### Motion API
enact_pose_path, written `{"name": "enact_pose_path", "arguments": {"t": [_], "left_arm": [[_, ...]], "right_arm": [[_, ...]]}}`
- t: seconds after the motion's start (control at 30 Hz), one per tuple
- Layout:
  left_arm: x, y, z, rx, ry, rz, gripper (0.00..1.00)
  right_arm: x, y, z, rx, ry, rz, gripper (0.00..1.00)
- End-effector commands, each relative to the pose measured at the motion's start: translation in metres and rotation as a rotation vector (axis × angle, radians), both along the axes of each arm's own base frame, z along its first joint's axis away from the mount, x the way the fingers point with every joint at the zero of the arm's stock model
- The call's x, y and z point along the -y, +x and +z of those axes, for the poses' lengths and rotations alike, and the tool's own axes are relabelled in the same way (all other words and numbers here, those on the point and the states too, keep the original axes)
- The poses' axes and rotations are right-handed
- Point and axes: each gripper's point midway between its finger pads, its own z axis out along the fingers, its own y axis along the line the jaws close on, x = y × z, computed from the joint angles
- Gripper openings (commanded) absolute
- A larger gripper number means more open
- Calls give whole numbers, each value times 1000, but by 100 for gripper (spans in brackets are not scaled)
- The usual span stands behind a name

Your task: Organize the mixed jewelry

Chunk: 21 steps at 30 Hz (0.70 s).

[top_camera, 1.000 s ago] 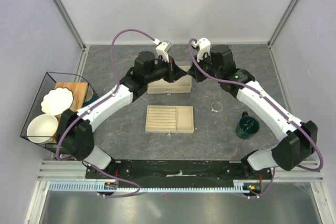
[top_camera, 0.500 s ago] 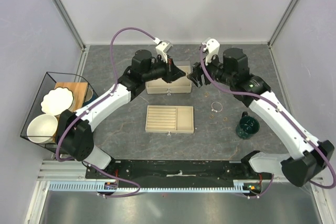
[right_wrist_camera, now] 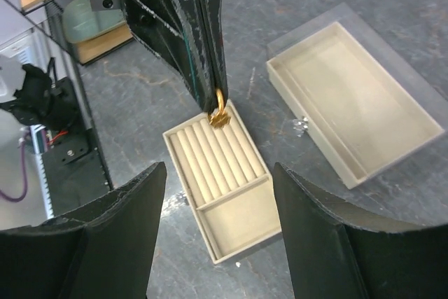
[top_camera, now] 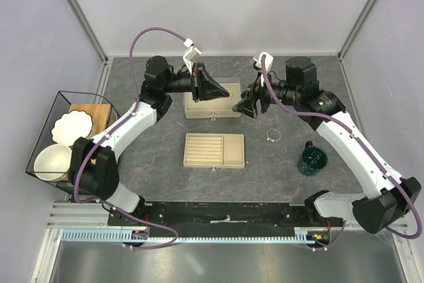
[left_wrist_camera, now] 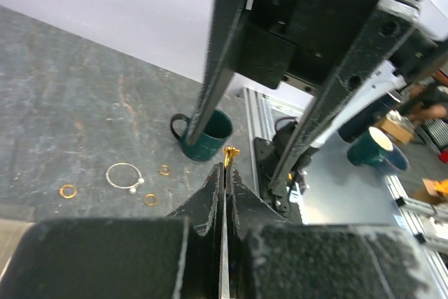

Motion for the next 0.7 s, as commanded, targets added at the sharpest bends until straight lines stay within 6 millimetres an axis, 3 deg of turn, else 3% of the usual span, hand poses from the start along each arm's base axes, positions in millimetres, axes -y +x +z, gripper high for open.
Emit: {"name": "enact_pose_path", "arguments": {"t": [0.0, 0.27, 0.67], "left_arm": [[-4, -29, 7, 32, -12, -131, 2], [-4, -31, 1, 33, -5, -116, 1], [4, -39, -6, 41, 6, -127, 2]], "right_arm": [[-14, -13, 27, 13, 73, 121, 69], [-18, -16, 33, 8, 100, 147, 62], [-21, -7, 24, -13, 97, 133, 52]]}}
